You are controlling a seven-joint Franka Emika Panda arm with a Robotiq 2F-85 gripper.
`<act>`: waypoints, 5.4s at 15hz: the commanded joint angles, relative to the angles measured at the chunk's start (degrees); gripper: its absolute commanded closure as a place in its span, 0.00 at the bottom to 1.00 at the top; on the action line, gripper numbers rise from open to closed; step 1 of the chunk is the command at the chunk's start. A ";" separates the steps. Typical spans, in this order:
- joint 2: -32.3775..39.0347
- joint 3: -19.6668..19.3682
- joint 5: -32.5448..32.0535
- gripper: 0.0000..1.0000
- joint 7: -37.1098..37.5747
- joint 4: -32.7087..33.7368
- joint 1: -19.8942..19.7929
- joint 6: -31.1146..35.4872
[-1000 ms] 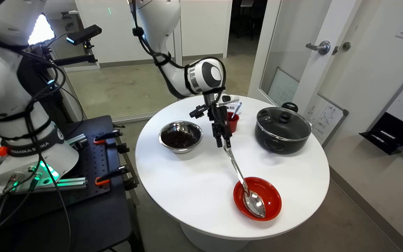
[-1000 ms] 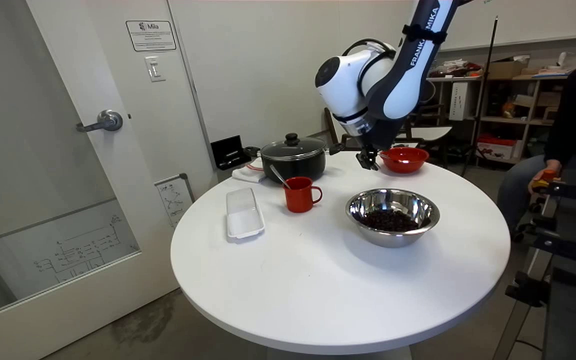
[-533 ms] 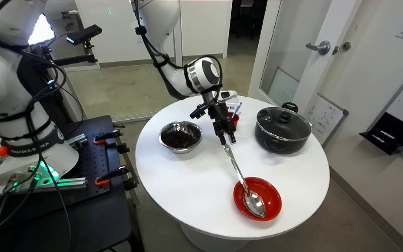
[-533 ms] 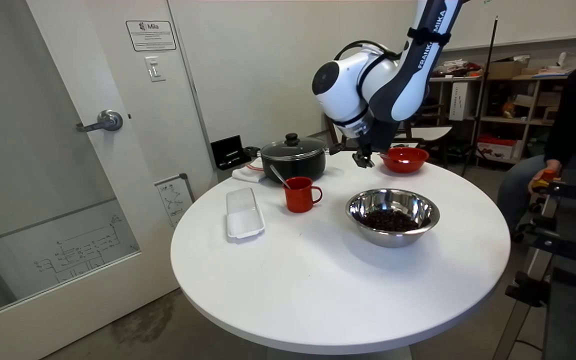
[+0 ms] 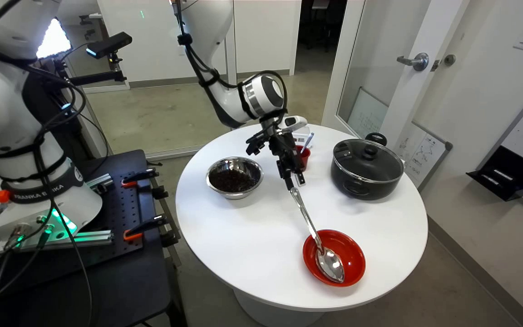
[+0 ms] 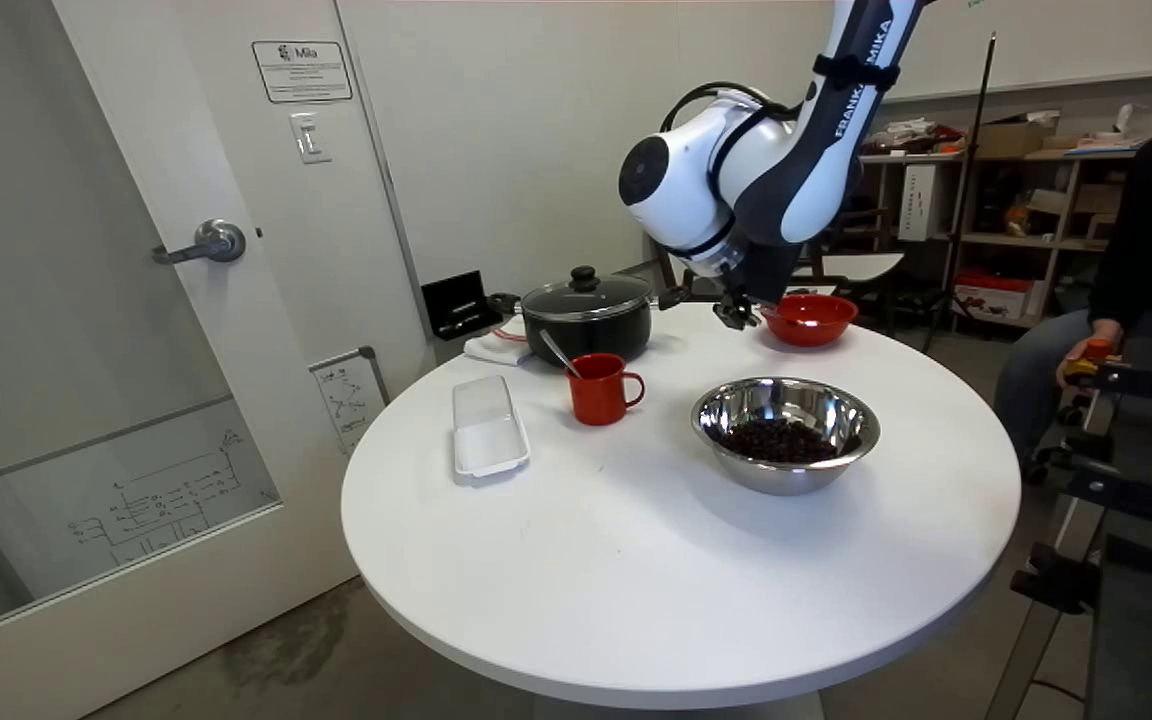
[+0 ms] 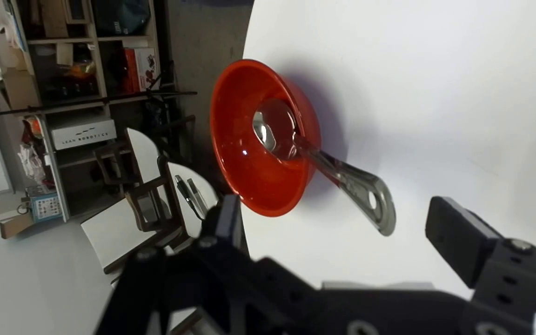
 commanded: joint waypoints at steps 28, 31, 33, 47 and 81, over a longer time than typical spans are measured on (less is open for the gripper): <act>5.35 4.30 -5.25 0.00 3.48 3.02 -0.12 -8.08; 5.57 4.37 -5.20 0.00 3.51 3.23 -0.19 -8.77; 5.69 4.43 -5.15 0.11 3.47 3.27 -0.23 -9.17; 6.15 4.59 -5.54 0.63 3.67 3.18 -0.13 -10.18; -12.11 11.69 -11.88 0.99 16.47 -11.63 1.13 -15.28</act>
